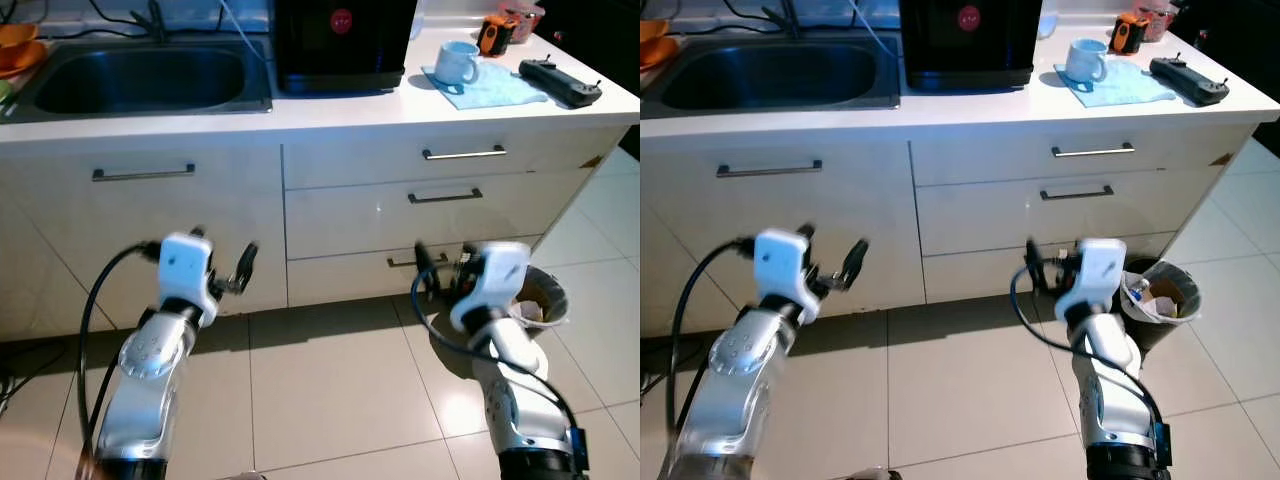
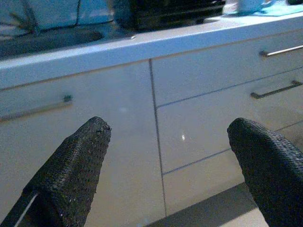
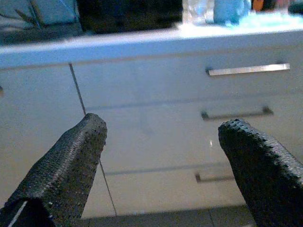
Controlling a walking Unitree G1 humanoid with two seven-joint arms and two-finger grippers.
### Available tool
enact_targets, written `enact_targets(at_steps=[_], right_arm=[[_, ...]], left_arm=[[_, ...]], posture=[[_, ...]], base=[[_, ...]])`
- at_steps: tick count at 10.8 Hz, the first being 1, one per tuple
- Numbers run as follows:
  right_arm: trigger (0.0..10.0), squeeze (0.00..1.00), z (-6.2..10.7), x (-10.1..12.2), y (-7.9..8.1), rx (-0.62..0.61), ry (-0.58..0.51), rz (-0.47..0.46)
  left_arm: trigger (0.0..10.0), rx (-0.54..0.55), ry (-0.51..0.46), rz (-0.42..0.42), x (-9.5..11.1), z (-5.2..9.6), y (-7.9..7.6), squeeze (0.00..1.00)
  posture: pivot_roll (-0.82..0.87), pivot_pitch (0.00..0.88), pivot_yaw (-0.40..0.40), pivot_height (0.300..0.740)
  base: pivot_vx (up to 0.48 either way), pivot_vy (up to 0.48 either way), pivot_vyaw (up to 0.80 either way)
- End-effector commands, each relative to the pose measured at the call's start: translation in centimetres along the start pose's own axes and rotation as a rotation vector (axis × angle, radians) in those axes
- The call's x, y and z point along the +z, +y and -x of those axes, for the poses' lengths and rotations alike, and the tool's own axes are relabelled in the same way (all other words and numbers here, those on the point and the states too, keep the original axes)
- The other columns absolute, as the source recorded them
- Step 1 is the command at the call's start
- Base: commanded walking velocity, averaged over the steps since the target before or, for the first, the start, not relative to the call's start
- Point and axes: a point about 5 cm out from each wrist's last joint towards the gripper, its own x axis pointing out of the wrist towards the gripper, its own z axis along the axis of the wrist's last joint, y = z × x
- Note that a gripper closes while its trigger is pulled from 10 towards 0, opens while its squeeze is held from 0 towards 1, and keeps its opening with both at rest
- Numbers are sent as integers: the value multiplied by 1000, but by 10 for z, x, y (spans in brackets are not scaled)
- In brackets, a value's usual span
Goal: Kitchen organization
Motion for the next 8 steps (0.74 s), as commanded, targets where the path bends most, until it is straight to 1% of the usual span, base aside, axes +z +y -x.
enact_targets(at_steps=[1,2,4,5,6,8], right_arm=[[10000,0,1,3,6,5,-4,0],[10000,0,1,7,10,15,-29,24],[10000,0,1,10,8,6,-9,6],[10000,0,1,9,9,-9,-3,24],[10000,0,2,9,7,-33,-4,45],[10000,0,2,12,7,-29,-21,20]], left_arm=[[10000,39,-8,8,6,0,4,0],[10000,44,-9,16,9,-1,3,0],[10000,34,8,36,12,-2,0,0],[10000,38,11,39,12,-2,0,0],[10000,50,15,63,12,-3,1,0],[10000,29,10,55,14,-4,-2,0]], posture=[[66,0,-9,740],[69,0,-17,740],[67,0,-21,740],[67,0,-21,740],[66,0,-23,740],[64,0,-23,740]], base=[[0,0,0],[0,0,0],[0,480,0],[0,480,0],[0,480,0],[0,0,0]])
